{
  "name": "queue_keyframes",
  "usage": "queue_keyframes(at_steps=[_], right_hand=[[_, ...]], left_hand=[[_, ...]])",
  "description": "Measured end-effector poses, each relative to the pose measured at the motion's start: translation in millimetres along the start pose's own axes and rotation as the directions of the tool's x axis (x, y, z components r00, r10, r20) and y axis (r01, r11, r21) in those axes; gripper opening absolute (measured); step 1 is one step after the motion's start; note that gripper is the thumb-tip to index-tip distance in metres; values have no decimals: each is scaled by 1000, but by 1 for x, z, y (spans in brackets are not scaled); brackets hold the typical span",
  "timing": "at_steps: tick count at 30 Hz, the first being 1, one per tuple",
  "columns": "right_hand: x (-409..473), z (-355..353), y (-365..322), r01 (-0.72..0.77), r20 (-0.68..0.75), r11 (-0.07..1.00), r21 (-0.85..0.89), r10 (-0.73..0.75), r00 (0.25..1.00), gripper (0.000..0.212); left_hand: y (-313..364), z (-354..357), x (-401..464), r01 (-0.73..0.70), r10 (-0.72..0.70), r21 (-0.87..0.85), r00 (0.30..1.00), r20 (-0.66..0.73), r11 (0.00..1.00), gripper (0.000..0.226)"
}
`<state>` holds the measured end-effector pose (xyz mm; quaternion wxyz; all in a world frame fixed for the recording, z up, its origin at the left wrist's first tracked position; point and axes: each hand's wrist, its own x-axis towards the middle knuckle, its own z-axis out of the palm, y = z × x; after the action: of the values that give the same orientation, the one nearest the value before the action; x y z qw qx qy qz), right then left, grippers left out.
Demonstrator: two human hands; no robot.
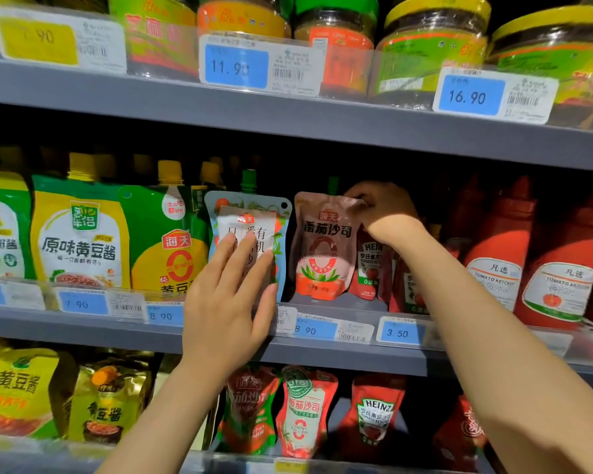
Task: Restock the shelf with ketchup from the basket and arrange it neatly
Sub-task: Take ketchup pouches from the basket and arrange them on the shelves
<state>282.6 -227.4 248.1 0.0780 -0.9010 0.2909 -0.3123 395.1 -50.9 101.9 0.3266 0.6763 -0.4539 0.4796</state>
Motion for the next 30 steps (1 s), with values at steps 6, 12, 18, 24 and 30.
queue_keyframes(at_steps=[6,12,18,24,30], right_hand=[[-24,-6,-13,-14,-102,990,-140,0,995,13],[-65,32,-57,325,-168,911,255,-290,942,41],[-44,38,-71,62,-24,927,370,-57,998,15],[-35,45,-59,-65,-84,969,239,88,993,12],[-28,63,-69,-80,-117,965,248,112,987,22]], left_hand=[[2,-2,0,18,-17,-13,1000,16,1000,40],[3,-9,0,62,-59,-62,997,50,996,35],[-26,-21,-11,78,-80,38,995,57,996,42],[-42,-19,-17,39,-42,84,998,38,996,48],[-43,-19,-18,17,-19,91,1000,18,996,42]])
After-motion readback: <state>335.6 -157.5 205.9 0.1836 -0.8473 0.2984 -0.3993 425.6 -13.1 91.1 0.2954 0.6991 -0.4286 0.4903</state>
